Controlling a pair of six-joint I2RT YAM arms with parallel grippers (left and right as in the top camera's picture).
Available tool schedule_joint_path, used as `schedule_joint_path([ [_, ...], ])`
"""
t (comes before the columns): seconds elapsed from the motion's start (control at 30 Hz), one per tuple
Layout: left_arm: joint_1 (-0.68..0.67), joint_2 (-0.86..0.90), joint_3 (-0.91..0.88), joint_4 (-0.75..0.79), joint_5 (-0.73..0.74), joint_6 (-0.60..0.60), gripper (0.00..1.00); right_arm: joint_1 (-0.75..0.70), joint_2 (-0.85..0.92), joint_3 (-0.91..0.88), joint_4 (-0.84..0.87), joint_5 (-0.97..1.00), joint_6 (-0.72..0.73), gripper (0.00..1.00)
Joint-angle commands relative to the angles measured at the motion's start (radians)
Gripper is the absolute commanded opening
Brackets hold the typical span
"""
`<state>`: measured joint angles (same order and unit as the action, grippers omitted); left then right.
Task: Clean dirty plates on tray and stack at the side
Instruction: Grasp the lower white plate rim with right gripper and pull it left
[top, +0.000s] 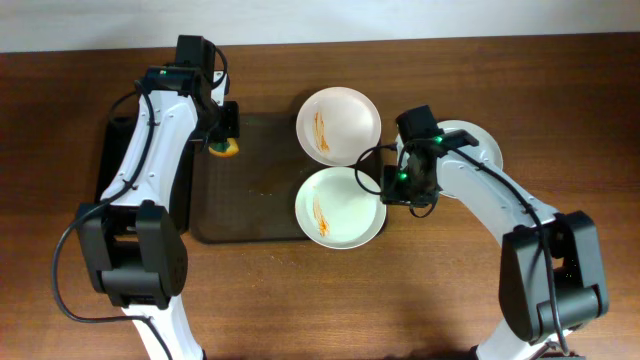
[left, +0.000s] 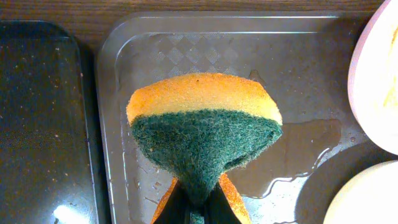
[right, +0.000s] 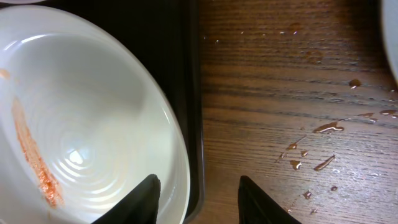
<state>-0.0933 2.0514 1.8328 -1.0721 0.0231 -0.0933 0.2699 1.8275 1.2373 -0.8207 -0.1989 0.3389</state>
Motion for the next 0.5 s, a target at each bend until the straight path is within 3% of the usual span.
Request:
schedule_joint_path([
  [0.0, 0.004, 0.010, 0.013, 0.003, 0.008, 0.019, 0.00, 0.033, 0.034, -0.009, 0.015, 0.031, 0.018, 0.38],
  [0.2, 0.004, 0.010, 0.013, 0.002, 0.008, 0.019, 0.00, 0.046, 0.061, -0.010, 0.014, 0.031, 0.037, 0.28],
  [0.4, 0.004, 0.010, 0.013, 0.001, 0.008, 0.019, 0.01, 0.046, 0.061, -0.010, 0.005, 0.026, 0.037, 0.04],
  [0.47, 0.004, 0.010, 0.013, 0.001, 0.008, 0.019, 0.01, 0.047, 0.061, -0.010, -0.018, 0.013, 0.044, 0.04],
])
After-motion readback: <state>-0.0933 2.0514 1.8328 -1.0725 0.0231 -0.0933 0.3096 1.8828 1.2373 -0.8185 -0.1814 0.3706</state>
